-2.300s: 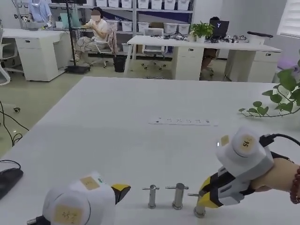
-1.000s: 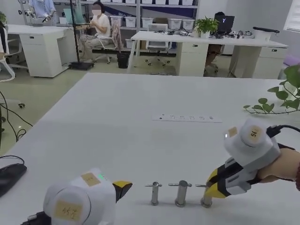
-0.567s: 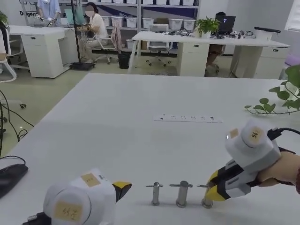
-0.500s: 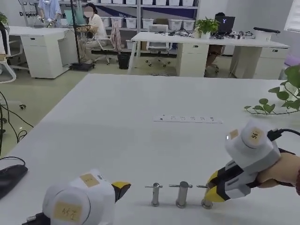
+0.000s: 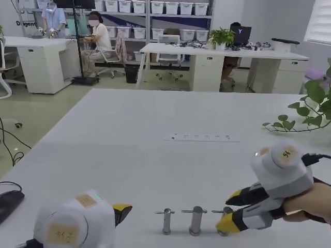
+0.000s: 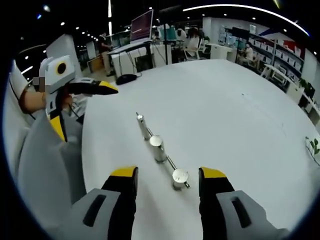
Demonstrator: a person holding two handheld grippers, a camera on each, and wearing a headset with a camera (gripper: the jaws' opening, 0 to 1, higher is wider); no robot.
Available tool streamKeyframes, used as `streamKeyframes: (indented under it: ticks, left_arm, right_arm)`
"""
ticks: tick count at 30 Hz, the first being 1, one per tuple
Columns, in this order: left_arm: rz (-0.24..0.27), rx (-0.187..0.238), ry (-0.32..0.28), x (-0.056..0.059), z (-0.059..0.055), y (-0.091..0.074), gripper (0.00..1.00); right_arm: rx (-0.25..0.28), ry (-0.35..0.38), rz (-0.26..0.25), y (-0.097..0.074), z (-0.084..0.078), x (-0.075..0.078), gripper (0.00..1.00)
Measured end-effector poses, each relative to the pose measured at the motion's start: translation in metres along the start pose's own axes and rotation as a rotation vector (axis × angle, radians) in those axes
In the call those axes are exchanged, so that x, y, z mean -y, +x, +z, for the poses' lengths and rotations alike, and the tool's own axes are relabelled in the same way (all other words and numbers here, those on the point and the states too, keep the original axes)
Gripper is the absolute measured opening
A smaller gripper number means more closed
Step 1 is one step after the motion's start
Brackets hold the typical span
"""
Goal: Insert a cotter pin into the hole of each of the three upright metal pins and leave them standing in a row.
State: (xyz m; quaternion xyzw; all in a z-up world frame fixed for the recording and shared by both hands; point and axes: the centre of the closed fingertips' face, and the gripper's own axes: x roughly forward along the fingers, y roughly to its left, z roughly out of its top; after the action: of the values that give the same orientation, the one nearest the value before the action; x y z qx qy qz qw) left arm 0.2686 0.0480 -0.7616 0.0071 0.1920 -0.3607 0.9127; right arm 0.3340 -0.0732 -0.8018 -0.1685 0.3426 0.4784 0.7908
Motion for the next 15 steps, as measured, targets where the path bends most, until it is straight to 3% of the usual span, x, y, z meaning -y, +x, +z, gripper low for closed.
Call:
streamKeyframes:
  ticks: [8, 15]
  left_arm:
    - [0.042, -0.012, 0.007, -0.009, 0.005, -0.016, 0.9]
    - [0.083, -0.04, 0.024, -0.011, 0.008, -0.03, 0.88]
  right_arm:
    - [0.08, 0.069, -0.062, -0.024, 0.002, -0.014, 0.63]
    - [0.143, 0.138, -0.097, -0.046, -0.003, -0.026, 0.65]
